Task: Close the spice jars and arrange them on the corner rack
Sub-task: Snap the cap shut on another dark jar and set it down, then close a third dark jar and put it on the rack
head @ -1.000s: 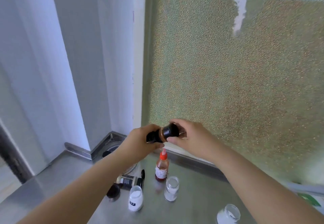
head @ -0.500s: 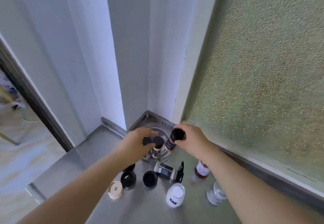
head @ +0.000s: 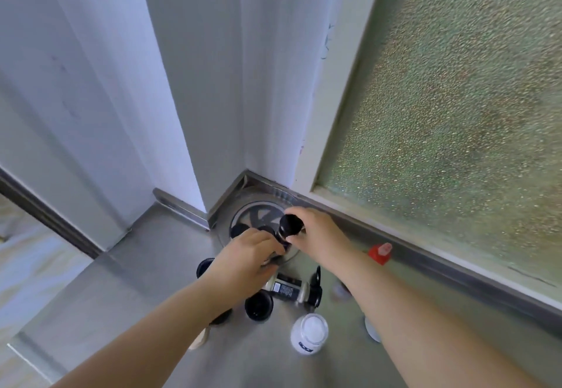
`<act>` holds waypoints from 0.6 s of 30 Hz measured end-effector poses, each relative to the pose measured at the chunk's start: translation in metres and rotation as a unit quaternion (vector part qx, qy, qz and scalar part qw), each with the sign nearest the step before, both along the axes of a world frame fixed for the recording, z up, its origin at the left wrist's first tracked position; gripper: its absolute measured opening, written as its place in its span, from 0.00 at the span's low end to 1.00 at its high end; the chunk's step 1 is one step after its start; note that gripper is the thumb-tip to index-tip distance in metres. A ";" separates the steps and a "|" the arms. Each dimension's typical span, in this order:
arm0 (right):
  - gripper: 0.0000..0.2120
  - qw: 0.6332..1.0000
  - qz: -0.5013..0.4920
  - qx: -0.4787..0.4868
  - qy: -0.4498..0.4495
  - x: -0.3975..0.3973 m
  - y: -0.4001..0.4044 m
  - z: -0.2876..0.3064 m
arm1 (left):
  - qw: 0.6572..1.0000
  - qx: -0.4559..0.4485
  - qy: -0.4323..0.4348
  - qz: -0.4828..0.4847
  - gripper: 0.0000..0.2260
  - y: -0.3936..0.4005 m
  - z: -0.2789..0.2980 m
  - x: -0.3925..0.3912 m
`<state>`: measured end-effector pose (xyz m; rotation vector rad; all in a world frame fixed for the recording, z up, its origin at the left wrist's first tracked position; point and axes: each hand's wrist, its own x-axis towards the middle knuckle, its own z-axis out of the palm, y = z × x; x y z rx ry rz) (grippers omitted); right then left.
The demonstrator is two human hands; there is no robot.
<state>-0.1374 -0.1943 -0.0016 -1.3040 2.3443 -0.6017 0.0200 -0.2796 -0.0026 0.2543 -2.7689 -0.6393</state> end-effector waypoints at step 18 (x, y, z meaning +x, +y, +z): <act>0.32 1.000 -0.011 -0.013 -0.005 0.006 0.034 -0.007 | 0.989 0.009 -0.146 -0.028 0.15 0.014 -0.035 -0.009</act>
